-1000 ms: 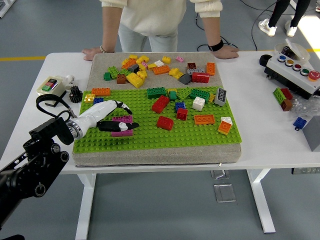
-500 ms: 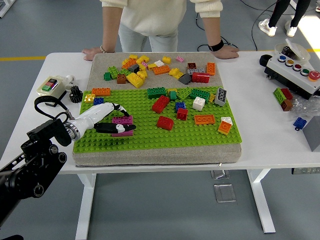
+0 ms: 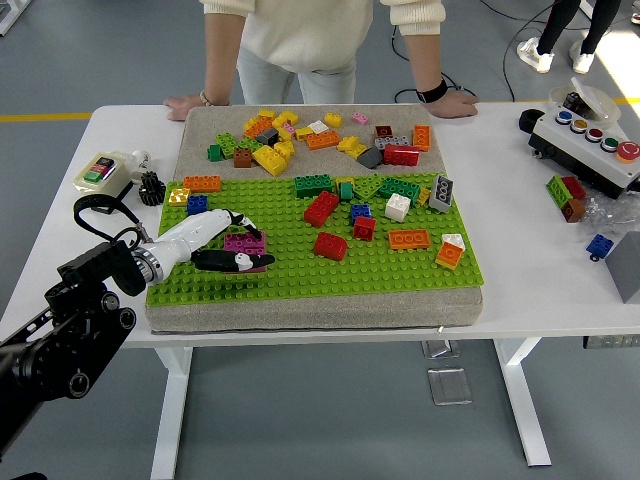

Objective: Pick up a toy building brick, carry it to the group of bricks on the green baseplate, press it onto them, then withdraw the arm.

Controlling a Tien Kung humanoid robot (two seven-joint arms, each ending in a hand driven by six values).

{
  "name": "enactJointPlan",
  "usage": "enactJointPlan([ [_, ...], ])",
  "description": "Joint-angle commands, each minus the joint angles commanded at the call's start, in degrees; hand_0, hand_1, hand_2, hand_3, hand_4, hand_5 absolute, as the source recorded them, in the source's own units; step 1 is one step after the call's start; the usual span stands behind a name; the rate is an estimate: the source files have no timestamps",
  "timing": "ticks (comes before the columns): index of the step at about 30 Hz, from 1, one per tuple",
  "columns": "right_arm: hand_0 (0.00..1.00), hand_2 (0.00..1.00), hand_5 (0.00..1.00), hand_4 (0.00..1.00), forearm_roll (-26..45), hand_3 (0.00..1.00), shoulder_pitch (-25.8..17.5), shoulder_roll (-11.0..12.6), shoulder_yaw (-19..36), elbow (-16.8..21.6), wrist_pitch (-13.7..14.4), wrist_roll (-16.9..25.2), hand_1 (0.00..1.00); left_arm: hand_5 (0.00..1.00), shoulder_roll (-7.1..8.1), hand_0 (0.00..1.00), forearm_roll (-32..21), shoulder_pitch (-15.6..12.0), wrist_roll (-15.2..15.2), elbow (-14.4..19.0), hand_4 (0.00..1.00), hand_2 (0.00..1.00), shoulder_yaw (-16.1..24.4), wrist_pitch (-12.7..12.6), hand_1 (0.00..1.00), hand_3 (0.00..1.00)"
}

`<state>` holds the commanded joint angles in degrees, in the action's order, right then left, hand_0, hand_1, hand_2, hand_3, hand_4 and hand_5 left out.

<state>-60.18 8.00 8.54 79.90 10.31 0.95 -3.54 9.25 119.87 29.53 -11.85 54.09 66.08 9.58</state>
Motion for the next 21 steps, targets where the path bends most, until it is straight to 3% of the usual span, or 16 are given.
enactJointPlan([
  [21,0.753,0.726,0.487,0.922,0.1,0.663,-0.1,0.0,-0.1,0.0,0.1,0.0,0.673,0.852,0.39,0.994,0.6,0.1,0.1,0.6,0.998,0.806,0.2,0.3,0.864,0.682],
])
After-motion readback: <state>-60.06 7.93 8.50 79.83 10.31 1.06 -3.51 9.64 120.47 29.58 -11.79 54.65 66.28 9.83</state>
